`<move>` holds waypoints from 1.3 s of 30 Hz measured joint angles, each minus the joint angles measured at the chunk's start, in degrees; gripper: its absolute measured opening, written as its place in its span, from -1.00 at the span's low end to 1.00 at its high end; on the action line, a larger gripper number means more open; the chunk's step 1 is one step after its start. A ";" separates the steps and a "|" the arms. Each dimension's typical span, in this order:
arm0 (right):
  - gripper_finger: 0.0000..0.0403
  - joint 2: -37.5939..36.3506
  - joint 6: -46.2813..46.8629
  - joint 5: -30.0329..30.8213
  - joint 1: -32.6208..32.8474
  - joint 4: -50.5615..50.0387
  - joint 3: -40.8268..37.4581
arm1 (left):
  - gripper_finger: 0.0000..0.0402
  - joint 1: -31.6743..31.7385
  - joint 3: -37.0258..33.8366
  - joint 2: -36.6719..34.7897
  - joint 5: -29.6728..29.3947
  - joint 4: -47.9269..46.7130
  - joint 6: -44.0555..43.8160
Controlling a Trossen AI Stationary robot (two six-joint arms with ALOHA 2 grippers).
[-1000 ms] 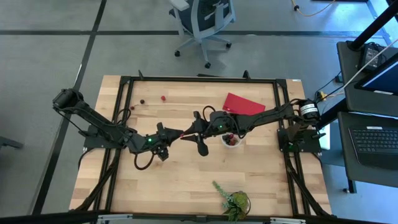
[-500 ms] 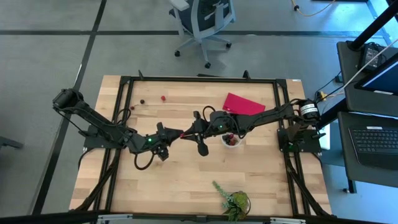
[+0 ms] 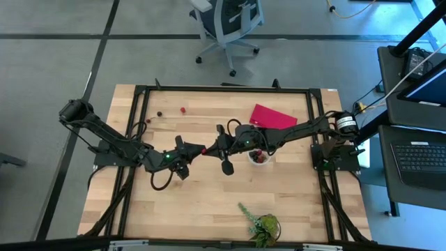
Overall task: Pick and placing Produce into tupperware
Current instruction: Put the bottom red cherry into the transparent container
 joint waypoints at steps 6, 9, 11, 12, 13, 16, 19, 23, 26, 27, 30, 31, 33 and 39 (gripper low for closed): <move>-0.98 0.00 0.31 0.02 0.00 -0.60 0.00 | -0.70 -0.02 -0.02 0.00 0.02 -0.49 -1.51; -0.99 -0.02 0.25 0.17 0.00 -1.41 0.00 | -0.64 -0.02 -0.04 0.02 -1.13 -0.52 -3.81; -0.99 -0.04 0.04 0.33 0.00 -2.06 0.00 | -0.54 0.12 -0.04 0.04 -3.48 -0.53 -6.52; -0.99 -0.04 0.04 0.36 -0.01 -2.44 0.00 | -0.48 0.23 -0.04 0.04 -4.98 -0.47 -8.18; -0.99 -0.04 0.03 0.33 -0.07 -3.32 -0.01 | -0.41 0.30 -0.04 0.02 -6.88 -0.20 -9.91; -0.99 0.00 0.02 0.31 -0.13 -4.73 -0.09 | -0.18 0.35 -0.04 -0.04 -11.00 -0.21 -15.09; -0.99 -0.11 -0.08 2.30 -0.11 -7.60 -0.09 | 0.02 0.28 -0.04 -0.04 -12.94 -0.05 -21.17; -0.99 -2.50 -0.21 6.75 -0.20 -19.07 -0.09 | 0.18 1.17 -0.04 -0.13 -20.91 -0.04 -32.31; -0.99 -5.85 0.50 10.22 -0.17 -31.83 0.77 | 0.21 2.57 -0.04 -0.13 -27.97 -0.46 -42.44; -0.99 -6.84 1.62 11.10 -0.17 -36.64 1.41 | 0.21 3.13 -0.04 -0.17 -29.44 -0.85 -45.70; -1.00 -9.61 5.87 13.23 -0.18 -49.96 3.19 | 0.21 4.89 -0.02 -0.20 -29.07 -3.67 -53.40; -1.00 -10.37 7.57 13.59 -0.35 -54.53 3.67 | 0.21 5.59 -0.02 -0.20 -27.14 -4.88 -55.48; -1.00 -11.45 11.33 13.93 -0.84 -62.10 4.26 | 0.21 7.22 -0.02 -0.20 -20.05 -8.50 -60.24; -1.00 -12.36 19.68 14.11 -1.37 -78.62 4.24 | 0.21 16.00 0.00 -0.20 14.53 -23.45 -76.12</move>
